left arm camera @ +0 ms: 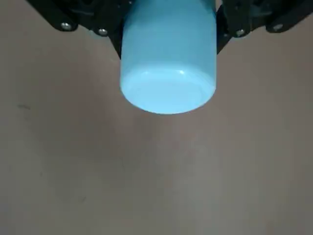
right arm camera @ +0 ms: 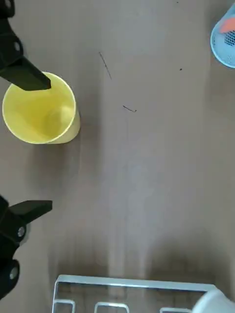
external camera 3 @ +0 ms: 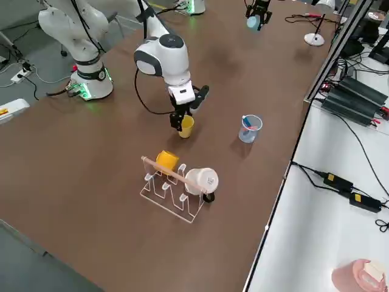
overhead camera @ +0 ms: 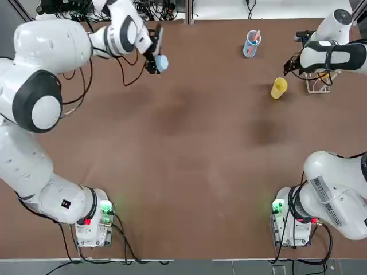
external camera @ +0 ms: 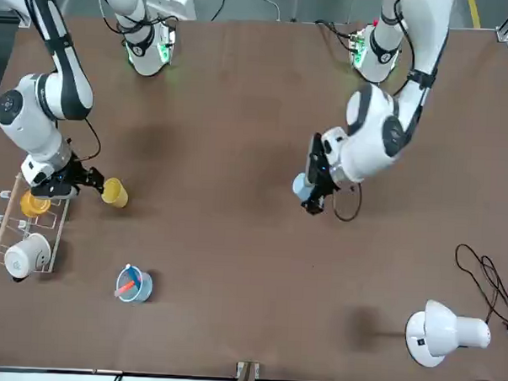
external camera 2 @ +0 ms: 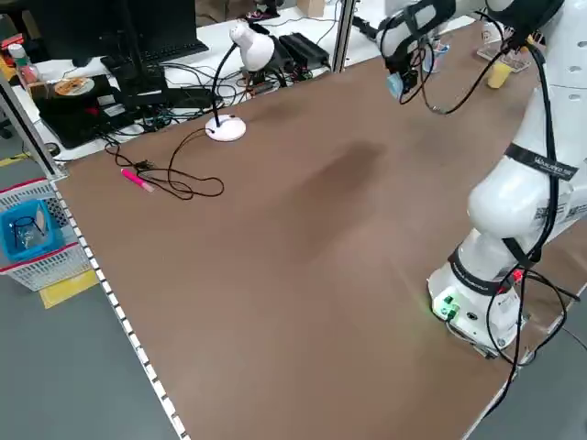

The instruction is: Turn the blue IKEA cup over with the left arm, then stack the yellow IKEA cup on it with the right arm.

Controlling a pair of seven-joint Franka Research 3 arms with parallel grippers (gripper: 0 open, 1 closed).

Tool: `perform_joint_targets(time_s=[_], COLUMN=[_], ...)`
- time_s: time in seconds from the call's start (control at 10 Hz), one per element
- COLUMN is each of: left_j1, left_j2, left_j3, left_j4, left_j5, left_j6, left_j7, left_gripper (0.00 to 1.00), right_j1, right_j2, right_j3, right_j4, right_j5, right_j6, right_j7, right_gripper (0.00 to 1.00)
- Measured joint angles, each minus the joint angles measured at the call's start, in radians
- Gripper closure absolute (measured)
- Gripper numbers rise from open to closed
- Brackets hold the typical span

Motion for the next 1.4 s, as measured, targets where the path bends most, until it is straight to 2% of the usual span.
perform_joint_targets(time_s=[0.2, 0.4, 0.6, 0.8, 1.0, 1.2, 1.3, 1.4], left_j1=[-0.051, -0.08, -0.118, -0.182, -0.278, -0.38, -0.42, -0.452], left_j2=[-0.017, -0.026, -0.026, -0.011, 0.055, 0.173, 0.235, 0.295], left_j3=[0.002, -0.001, -0.001, -0.001, -0.001, 0.003, 0.005, 0.013], left_j4=[0.017, 0.062, 0.091, 0.116, 0.203, 0.335, 0.396, 0.443], left_j5=[0.244, 0.471, 0.594, 0.762, 0.909, 1.025, 1.068, 1.112], left_j6=[-0.003, -0.063, -0.129, -0.192, -0.335, -0.498, -0.546, -0.577], left_j7=[-0.176, -0.333, -0.448, -0.577, -0.687, -0.735, -0.757, -0.766], left_gripper=[0.33, 0.33, 0.33, 0.33, 0.33, 0.33, 0.33, 0.33], right_j1=[0.001, 0.016, 0.078, 0.121, 0.139, 0.195, 0.227, 0.248], right_j2=[0.003, 0.016, 0.03, 0.042, 0.057, 0.086, 0.097, 0.102], right_j3=[-0.013, -0.032, -0.09, -0.136, -0.163, -0.239, -0.272, -0.292], right_j4=[-0.028, -0.044, -0.046, -0.047, -0.047, -0.047, -0.044, -0.04], right_j5=[-0.027, -0.043, -0.053, -0.056, -0.08, -0.106, -0.111, -0.111], right_j6=[0.039, 0.061, 0.076, 0.087, 0.103, 0.136, 0.145, 0.146], right_j7=[0.0, 0.0, 0.0, 0.0, 0.001, 0.001, 0.001, 0.002], right_gripper=[0.01, 0.01, 0.01, 0.01, 0.01, 0.04, 0.05, 0.15])
